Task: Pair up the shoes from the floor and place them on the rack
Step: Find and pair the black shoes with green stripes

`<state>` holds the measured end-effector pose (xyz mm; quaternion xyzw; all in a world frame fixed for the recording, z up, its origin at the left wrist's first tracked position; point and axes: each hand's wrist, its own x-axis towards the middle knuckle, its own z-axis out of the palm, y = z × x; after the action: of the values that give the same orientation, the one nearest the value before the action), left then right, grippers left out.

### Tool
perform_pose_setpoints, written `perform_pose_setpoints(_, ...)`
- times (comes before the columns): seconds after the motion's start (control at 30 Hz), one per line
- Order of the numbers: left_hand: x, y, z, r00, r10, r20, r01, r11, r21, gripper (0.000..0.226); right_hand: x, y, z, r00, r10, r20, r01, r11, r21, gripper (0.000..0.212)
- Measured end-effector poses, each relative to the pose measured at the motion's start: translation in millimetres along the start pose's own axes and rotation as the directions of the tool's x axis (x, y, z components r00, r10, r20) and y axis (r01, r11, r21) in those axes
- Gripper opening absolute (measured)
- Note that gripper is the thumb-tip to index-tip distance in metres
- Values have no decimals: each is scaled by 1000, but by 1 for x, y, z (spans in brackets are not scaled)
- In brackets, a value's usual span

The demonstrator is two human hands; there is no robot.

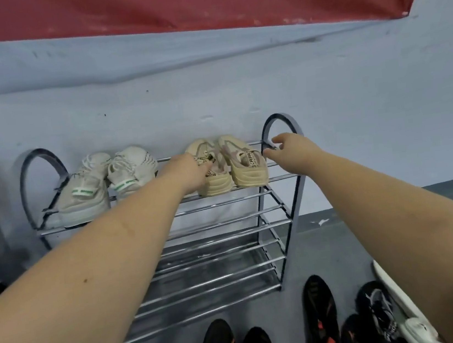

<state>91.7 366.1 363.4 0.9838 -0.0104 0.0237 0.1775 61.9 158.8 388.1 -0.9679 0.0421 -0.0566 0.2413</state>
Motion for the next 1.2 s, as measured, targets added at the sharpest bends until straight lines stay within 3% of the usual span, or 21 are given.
perform_pose_setpoints(0.2, -53, 32, -11, 937, 343, -69, -306, 898, 316, 56, -62, 3, -33, 992, -129, 10, 126, 939, -321, 61)
perform_pose_setpoints(0.4, -108, 62, 19, 846, 532, 34, -504, 775, 381, 56, -133, 42, -32, 991, -112, 70, 132, 825, -549, 64)
perform_pose_setpoints(0.5, -137, 77, 45, 815, 570, 100, -567, 752, 336, 56, -165, 71, -21, 993, -53, 109, 110, 774, -623, 63)
perform_pose_setpoints(0.73, -200, 92, 127, 752, 612, 244, -659, 699, 278, 57, -231, 130, 21, 979, 76, 187, 41, 834, -550, 69)
perform_pose_setpoints(1.2, -265, 73, 260, 705, 534, 466, -673, 710, 205, 55, -301, 229, 120, 914, 270, 303, -88, 861, -501, 66)
